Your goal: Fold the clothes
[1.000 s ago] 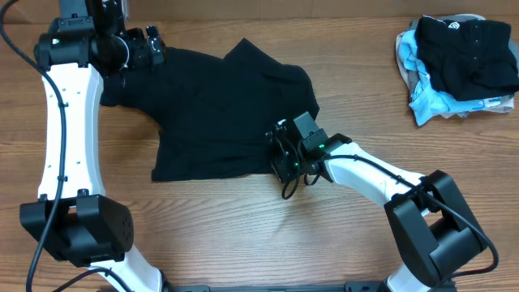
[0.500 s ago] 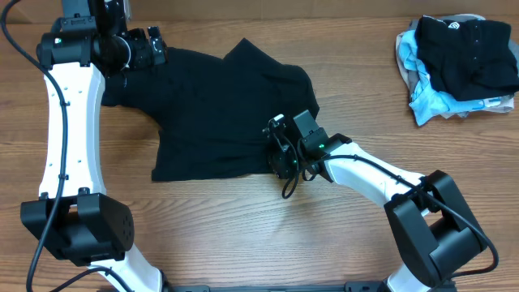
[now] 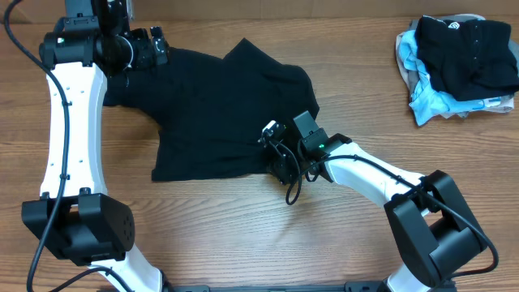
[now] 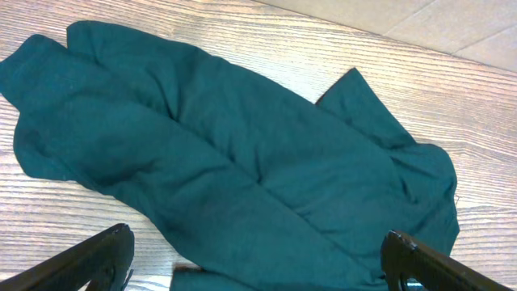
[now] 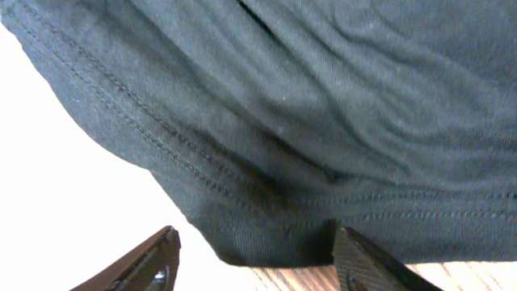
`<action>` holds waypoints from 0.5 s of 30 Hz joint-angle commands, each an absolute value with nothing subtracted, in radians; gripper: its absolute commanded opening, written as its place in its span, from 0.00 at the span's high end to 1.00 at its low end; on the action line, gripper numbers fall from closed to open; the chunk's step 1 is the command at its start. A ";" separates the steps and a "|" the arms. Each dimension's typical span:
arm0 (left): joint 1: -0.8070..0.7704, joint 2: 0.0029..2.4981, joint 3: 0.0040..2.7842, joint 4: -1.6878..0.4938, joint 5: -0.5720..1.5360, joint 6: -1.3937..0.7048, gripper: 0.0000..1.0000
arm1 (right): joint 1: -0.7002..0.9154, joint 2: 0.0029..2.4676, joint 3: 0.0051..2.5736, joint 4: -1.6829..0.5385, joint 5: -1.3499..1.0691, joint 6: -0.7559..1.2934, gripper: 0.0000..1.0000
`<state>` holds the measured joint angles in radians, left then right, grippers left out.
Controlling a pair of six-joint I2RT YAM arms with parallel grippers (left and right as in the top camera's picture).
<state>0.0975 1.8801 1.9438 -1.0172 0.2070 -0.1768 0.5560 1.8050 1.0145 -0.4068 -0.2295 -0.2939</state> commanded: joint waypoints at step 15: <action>0.083 1.970 1.951 -1.021 0.210 -0.157 0.00 | 0.508 1.848 1.034 -0.363 -0.276 -0.345 0.66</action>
<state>0.0910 1.9366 1.9438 -1.0180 0.2050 -0.1768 0.5121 1.8412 1.0145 -0.3695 -0.2474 -0.3405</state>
